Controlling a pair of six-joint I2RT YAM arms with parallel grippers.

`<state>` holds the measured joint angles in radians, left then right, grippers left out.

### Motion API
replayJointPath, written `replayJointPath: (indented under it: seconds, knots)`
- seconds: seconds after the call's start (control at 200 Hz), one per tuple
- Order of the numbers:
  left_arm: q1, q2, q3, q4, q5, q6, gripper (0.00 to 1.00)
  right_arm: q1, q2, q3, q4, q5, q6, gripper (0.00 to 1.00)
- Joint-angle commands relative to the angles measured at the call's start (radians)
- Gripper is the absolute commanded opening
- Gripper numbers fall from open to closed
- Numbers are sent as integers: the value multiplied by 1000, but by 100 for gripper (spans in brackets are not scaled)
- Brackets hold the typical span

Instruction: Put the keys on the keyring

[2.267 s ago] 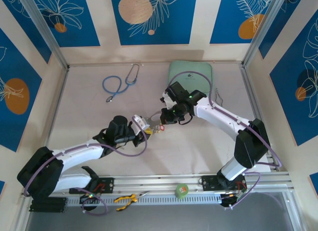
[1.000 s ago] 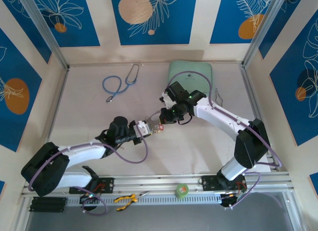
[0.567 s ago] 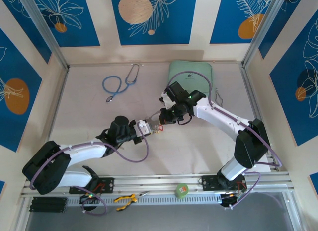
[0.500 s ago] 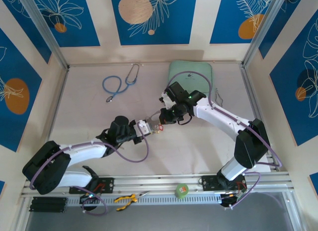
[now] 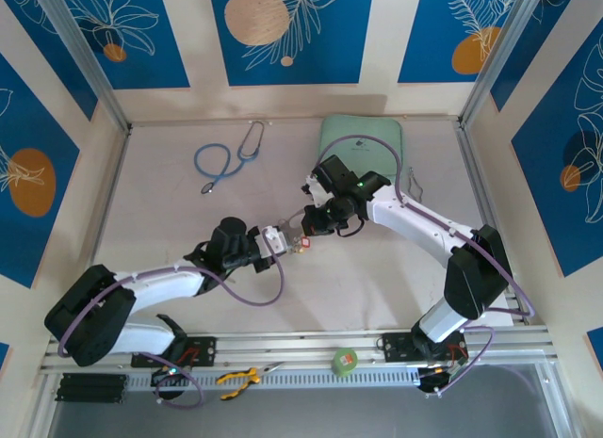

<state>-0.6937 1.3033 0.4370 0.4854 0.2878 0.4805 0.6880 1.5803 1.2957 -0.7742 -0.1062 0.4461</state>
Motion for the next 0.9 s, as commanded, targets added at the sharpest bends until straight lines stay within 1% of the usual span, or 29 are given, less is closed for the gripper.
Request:
replayJointPath:
  seconds: [0.0, 0.065, 0.13, 0.195, 0.225, 0.24, 0.245, 0.265, 0.32, 0.37, 0.44, 0.555, 0.67, 0.77, 0.835, 0.895]
  knots:
    - [4, 2, 30, -11, 28, 5, 6, 7, -37, 2, -8, -33, -11, 0]
    - [4, -4, 32, -20, 22, -6, 0, 5, -39, 0, -10, -27, -10, 0]
    - [5, -18, 42, -49, 23, -32, 0, -5, -43, -7, -8, -14, -7, 0]
    - [4, -38, 62, -93, 18, -94, 0, -26, -53, -16, -1, -7, 0, 0]
    - [4, -48, 75, -120, 17, -136, 0, -40, -57, -19, 4, -8, 3, 6]
    - [4, -52, 82, -137, 17, -161, 0, -45, -58, -21, 7, -9, 4, 11]
    - [4, -53, 84, -142, 17, -170, 0, -45, -58, -21, 7, -9, 4, 11]
    - [2, -59, 95, -165, 14, -204, 0, -55, -61, -18, 8, -9, 4, 18]
    - [-2, -71, 129, -229, -11, -316, 0, -71, -69, -10, 11, -3, 1, 32]
    - [-5, -79, 162, -298, -36, -428, 0, -88, -82, 0, 10, 8, -5, 40]
    - [-10, -82, 227, -435, -82, -564, 0, -115, -117, 2, 24, 25, -12, 46]
    - [-18, -85, 331, -651, -115, -705, 0, -143, -202, -38, 80, 58, -40, 46]
    - [-17, -96, 389, -778, -107, -808, 0, -109, -300, -145, 190, 124, -140, 42]
    - [-18, -103, 410, -841, -90, -858, 0, -74, -382, -275, 325, 181, -235, 40]
    - [-21, -107, 405, -864, -83, -866, 0, -84, -412, -329, 382, 194, -237, 38]
    - [-23, -118, 392, -875, -105, -877, 0, -97, -411, -341, 380, 179, -228, 36]
